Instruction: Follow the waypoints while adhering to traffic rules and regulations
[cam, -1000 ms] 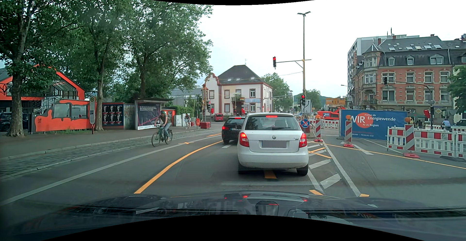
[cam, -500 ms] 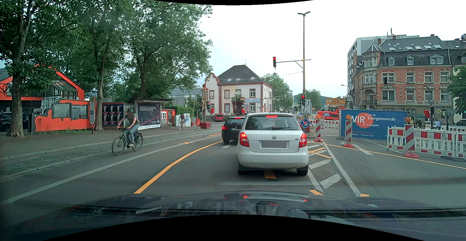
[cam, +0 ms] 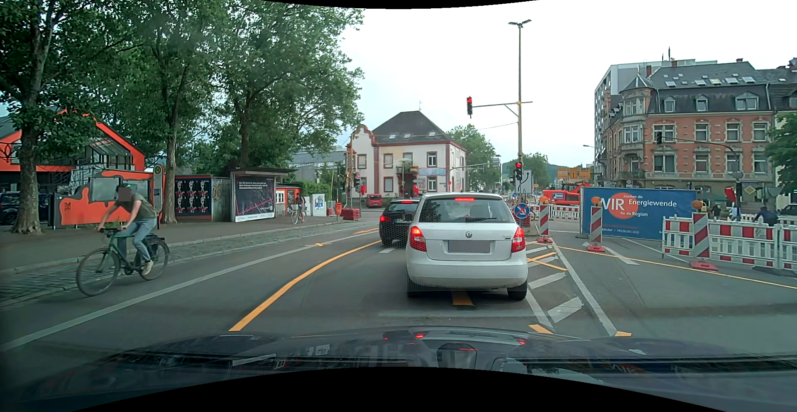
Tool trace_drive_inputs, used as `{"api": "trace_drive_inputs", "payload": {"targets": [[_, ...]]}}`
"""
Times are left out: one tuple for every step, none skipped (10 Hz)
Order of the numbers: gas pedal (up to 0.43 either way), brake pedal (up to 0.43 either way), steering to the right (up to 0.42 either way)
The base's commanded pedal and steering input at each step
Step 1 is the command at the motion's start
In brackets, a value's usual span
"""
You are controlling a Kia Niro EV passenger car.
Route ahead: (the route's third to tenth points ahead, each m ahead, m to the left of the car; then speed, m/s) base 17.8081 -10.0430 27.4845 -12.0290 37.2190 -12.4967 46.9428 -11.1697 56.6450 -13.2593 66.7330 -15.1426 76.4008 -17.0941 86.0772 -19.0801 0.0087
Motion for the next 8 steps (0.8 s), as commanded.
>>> {"api": "trace_drive_inputs", "payload": {"targets": [[0.0,0.25,-0.01],[0.0,0.25,-0.01],[0.0,0.25,-0.01],[0.0,0.25,-0.01],[0.0,0.25,-0.01],[0.0,0.25,-0.01],[0.0,0.25,-0.01],[0.0,0.25,-0.01]]}}
